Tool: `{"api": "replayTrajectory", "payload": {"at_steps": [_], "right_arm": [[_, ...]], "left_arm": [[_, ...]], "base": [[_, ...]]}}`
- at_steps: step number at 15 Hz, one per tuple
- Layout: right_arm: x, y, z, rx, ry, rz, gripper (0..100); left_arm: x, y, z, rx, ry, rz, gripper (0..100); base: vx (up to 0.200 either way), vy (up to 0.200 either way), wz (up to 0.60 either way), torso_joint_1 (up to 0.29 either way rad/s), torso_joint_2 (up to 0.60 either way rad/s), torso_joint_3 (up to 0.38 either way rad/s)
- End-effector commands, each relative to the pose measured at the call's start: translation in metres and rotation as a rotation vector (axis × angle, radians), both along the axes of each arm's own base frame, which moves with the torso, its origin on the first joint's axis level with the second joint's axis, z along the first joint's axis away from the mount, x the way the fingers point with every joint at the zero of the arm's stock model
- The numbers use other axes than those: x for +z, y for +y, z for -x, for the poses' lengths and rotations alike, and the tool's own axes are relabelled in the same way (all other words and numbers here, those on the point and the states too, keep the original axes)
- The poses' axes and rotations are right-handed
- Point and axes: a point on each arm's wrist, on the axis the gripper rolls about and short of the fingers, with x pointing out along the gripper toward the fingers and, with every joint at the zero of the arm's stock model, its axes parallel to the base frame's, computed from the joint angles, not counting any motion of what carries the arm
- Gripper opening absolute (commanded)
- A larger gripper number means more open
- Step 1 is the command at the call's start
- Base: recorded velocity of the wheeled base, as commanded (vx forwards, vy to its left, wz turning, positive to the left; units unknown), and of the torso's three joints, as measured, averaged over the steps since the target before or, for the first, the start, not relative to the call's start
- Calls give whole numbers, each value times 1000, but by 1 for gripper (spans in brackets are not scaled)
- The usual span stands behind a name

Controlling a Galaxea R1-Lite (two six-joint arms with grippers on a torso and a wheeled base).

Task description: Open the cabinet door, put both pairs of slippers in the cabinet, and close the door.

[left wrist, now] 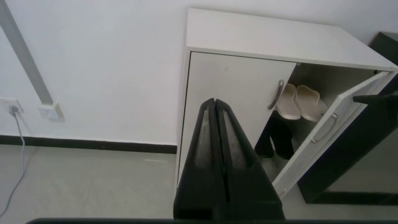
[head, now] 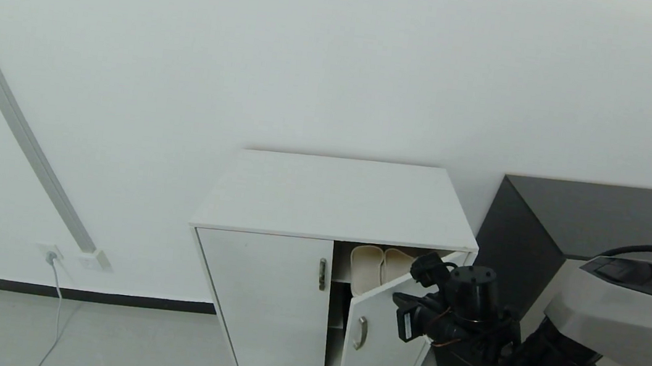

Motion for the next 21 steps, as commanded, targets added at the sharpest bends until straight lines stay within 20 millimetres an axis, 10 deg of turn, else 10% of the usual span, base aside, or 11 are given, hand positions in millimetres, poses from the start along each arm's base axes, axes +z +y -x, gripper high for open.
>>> {"api": "replayTrajectory", "payload": {"at_steps": [1,21], "right_arm": [[-6,0,-9,-12,1,2,0],[-9,21,-65,-82,6,8,0]], "left_arm": [[0,0,0,0,1,1,0],[0,0,0,0,1,1,0]], "base": [[0,0,0,0,0,0],[0,0,0,0,0,0]]}}
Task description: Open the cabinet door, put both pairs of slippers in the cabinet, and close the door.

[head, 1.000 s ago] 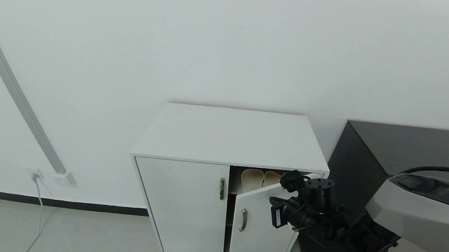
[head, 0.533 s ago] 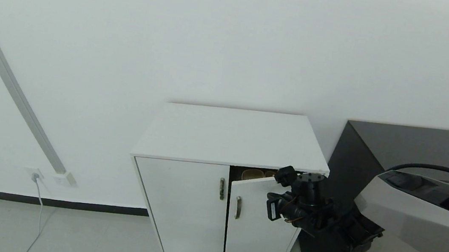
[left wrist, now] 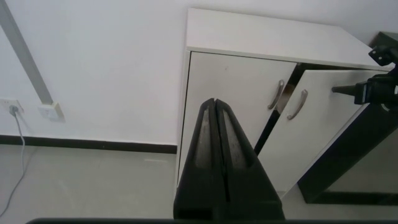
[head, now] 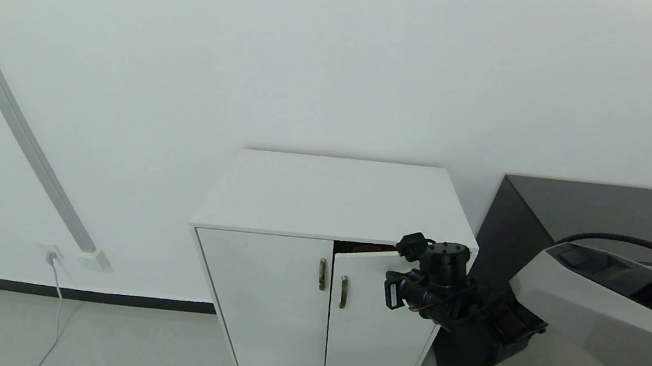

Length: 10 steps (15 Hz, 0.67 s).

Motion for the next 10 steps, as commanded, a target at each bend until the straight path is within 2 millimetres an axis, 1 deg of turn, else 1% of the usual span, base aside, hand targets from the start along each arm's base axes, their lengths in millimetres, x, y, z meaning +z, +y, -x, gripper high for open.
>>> {"api": "replayTrajectory", "payload": {"at_steps": [1,10], "right_arm": [[-1,1,-2,0,-1,0,0],[1,2,-15,-12,-9,-4,0]], "left_arm": [[0,0,0,0,1,0,0],[0,0,0,0,1,0,0]], "base": [[0,0,0,0,0,0],[0,0,0,0,0,0]]}}
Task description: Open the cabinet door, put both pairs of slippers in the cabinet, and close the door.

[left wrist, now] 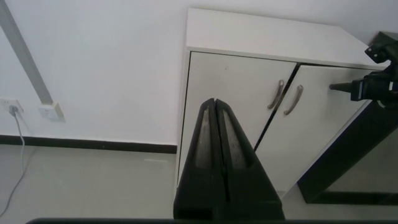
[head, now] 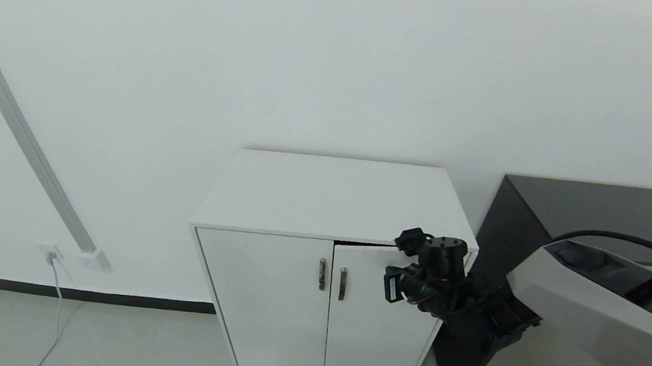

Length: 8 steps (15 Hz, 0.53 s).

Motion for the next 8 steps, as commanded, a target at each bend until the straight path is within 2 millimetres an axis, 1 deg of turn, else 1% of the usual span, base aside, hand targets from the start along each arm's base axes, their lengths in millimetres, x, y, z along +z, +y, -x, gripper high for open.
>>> {"api": "replayTrajectory", "payload": {"at_steps": [1,8], "right_arm": [[-1,1,-2,-1,-5,-2,0],[4,2,-9,-7,-6,-3,0]], "left_arm": [[0,0,0,0,1,0,0],[0,0,0,0,1,0,0]], "base": [[0,0,0,0,0,0],[0,0,0,0,0,0]]}}
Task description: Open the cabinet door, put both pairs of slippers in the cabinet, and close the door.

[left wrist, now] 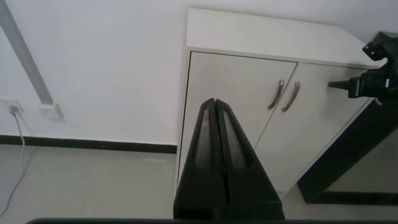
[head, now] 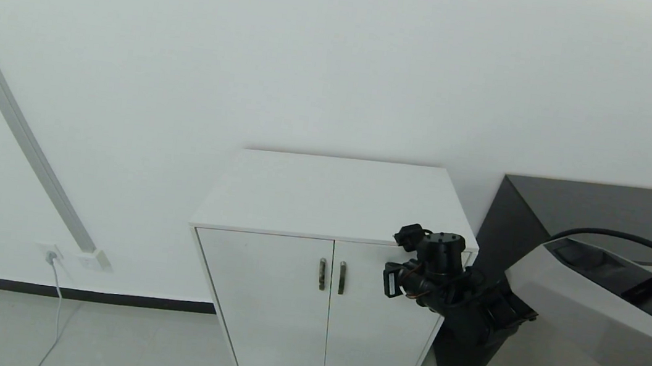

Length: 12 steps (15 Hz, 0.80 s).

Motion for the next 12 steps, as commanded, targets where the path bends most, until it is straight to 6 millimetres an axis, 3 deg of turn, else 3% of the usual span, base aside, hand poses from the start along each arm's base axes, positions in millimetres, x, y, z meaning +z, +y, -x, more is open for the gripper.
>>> {"api": "replayTrajectory", "payload": {"at_steps": [1,12], "right_arm": [[1,0,-1,-1,-5,-2,0],[0,1,-3,-1,-7,-4,0]], "left_arm": [[0,0,0,0,1,0,0],[0,0,0,0,1,0,0]], "base": [[0,0,0,0,0,0],[0,0,0,0,0,0]]}}
